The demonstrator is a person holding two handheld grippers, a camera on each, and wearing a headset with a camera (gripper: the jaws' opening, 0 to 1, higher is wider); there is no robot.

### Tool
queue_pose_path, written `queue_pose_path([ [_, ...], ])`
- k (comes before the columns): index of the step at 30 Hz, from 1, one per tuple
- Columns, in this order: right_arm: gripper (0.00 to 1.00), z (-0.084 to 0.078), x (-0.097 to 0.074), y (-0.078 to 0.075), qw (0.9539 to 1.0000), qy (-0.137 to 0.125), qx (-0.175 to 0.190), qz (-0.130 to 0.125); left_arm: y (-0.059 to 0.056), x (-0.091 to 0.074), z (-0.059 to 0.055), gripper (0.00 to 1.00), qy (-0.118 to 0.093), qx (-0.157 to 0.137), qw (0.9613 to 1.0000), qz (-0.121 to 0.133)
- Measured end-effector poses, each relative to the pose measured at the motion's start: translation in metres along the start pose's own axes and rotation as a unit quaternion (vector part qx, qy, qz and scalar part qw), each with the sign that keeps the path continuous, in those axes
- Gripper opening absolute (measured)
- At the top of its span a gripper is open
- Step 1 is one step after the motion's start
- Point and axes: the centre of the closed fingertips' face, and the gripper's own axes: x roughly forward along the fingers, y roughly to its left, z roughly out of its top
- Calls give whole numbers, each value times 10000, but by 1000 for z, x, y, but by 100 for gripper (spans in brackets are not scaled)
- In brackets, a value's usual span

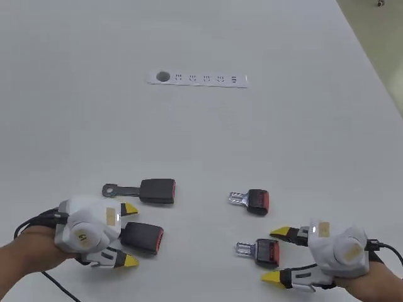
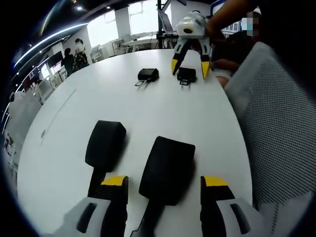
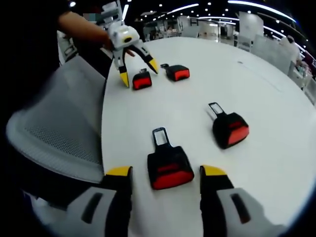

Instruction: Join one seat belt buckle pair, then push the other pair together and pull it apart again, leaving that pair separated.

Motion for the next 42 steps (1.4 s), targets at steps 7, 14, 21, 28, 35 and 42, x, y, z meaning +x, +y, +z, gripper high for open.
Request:
queue_pose_path([
  [7, 46, 0, 0, 2, 9996, 53, -249, 100, -4, 4, 3, 47, 20, 71, 9996, -264],
  [14, 41, 1, 2, -1, 9992, 50, -399, 53, -3, 3, 2, 45, 39, -50, 9997, -217],
  [21, 37, 2, 1, -3, 9991, 21, -425, 35, -2, 0, 2, 38, 14, -129, 9998, -117],
  [28, 37, 3, 2, -5, 9995, -136, -276, -5, -2, -1, 1, 37, -107, -283, 9995, -28],
  [35, 36, 4, 2, -4, 9996, -182, -213, -29, -1, -1, 0, 37, -217, -309, 9993, -32],
  [42, 36, 17, 12, -4, 9993, -326, -187, -37, -1, -2, -1, 36, -323, -341, 9989, -36],
])
